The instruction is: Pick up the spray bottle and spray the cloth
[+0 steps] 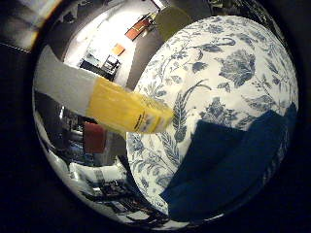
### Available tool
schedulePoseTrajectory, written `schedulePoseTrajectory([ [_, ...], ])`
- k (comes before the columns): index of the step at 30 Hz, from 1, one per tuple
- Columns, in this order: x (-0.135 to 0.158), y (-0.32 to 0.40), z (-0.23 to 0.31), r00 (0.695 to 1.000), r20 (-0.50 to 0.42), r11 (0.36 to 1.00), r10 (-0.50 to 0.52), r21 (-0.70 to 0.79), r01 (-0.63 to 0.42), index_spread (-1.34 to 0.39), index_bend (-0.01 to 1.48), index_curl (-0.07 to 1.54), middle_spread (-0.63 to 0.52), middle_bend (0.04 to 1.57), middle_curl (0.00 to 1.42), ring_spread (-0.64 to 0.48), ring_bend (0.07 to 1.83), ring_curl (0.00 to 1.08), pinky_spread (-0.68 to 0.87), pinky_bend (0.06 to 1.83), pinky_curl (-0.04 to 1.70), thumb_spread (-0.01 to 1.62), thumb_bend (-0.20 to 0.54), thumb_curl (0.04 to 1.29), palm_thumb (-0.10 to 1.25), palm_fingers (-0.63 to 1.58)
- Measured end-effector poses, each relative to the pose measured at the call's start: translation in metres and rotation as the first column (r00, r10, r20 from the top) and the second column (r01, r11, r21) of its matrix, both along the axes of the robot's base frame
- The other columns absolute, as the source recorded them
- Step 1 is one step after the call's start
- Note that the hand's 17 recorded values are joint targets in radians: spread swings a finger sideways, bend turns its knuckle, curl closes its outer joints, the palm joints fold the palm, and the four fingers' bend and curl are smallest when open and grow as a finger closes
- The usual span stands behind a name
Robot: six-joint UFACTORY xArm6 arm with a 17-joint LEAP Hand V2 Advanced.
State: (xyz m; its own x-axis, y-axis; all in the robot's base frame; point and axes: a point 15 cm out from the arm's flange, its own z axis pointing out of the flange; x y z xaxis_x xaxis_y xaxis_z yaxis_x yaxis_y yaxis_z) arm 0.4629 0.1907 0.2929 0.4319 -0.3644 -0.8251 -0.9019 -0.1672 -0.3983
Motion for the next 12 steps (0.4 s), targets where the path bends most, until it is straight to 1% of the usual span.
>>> schedulePoseTrajectory([
  [7,-0.028,-0.033,0.010,1.000,-0.002,1.000,-0.018,-0.013,0.018,-0.24,0.18,0.40,0.00,0.45,0.39,0.13,0.49,0.27,0.47,0.39,0.43,0.99,-0.026,0.47,0.75,0.22],
  [12,-0.035,-0.062,0.021,0.999,0.014,0.999,-0.041,-0.028,0.041,-0.24,0.17,0.38,0.01,0.43,0.39,0.15,0.46,0.26,0.47,0.37,0.39,1.00,-0.025,0.47,0.76,0.23],
])
